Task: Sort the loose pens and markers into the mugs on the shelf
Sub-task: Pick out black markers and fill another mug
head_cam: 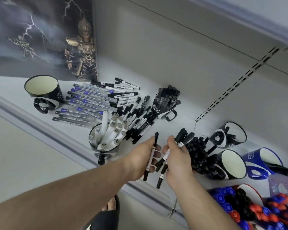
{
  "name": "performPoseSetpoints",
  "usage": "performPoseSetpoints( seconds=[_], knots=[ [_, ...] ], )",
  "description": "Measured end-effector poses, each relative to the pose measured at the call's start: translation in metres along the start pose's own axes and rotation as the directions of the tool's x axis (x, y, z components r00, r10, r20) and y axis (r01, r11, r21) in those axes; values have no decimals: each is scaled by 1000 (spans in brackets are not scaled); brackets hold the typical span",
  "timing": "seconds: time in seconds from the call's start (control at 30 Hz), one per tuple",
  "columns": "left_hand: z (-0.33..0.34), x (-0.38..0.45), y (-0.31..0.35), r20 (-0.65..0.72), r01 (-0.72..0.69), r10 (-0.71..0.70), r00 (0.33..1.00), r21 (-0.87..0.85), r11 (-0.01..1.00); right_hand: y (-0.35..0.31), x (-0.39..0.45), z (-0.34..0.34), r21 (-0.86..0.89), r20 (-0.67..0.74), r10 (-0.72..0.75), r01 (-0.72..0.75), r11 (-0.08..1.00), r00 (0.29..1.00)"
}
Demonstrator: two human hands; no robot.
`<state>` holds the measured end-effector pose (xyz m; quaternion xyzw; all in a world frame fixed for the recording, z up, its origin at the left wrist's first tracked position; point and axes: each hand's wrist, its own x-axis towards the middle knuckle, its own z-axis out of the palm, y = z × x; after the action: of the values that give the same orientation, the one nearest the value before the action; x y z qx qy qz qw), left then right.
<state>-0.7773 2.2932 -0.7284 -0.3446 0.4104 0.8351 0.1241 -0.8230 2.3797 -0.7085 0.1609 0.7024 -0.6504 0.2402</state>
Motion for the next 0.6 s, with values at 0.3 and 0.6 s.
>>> performPoseSetpoints(
  seconds=[0.3, 0.6],
  knots=[
    [30, -17, -8, 243, -229, 172, 955, 232, 945, -18, -28, -9, 159, 117, -29, 10, 987, 993],
    [59, -26, 12, 541, -562, 270, 796, 497, 661, -53, -43, -81, -229, 249, 27, 32, 973, 968]
  ],
)
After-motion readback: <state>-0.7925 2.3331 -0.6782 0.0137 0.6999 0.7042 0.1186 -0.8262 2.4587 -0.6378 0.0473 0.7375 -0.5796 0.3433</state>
